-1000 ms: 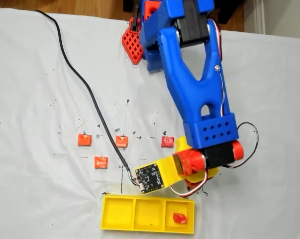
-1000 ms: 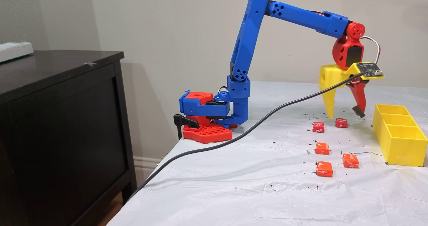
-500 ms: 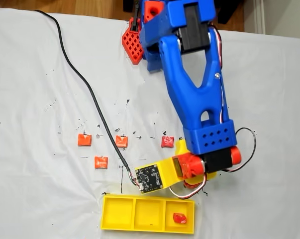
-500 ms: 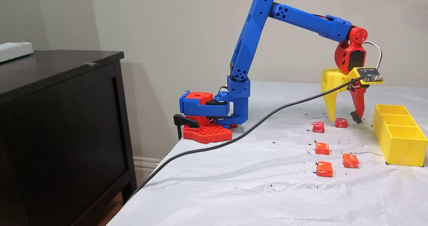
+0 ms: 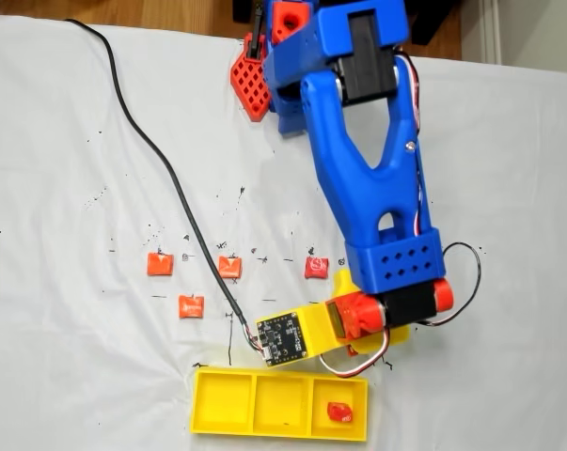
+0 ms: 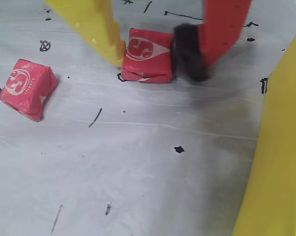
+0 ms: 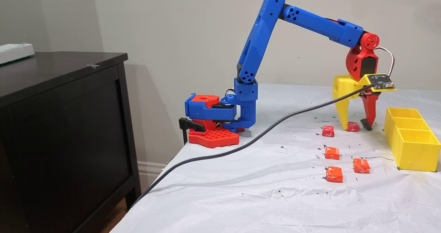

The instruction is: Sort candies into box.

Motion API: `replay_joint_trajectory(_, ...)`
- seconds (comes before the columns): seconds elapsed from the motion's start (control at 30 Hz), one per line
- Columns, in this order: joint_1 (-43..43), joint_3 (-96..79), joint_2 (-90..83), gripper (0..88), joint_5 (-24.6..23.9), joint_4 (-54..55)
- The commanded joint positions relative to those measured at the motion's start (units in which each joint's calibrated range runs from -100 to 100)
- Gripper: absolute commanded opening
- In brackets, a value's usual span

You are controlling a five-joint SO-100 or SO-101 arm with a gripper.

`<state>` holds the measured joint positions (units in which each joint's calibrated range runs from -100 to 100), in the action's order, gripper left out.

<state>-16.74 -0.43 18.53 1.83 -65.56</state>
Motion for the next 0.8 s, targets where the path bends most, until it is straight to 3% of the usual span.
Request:
replay_joint_trajectory(0.0, -0.8, -3.0, -3.7, 3.2, 0.2, 2.4)
replay_joint_trajectory(0.47, 3.8, -3.5, -24.1, 0.2, 2.3, 0.0)
replay_joint_trajectory(0.77, 10.5, 11.7, -23.5, 0.2, 1.1, 1.4)
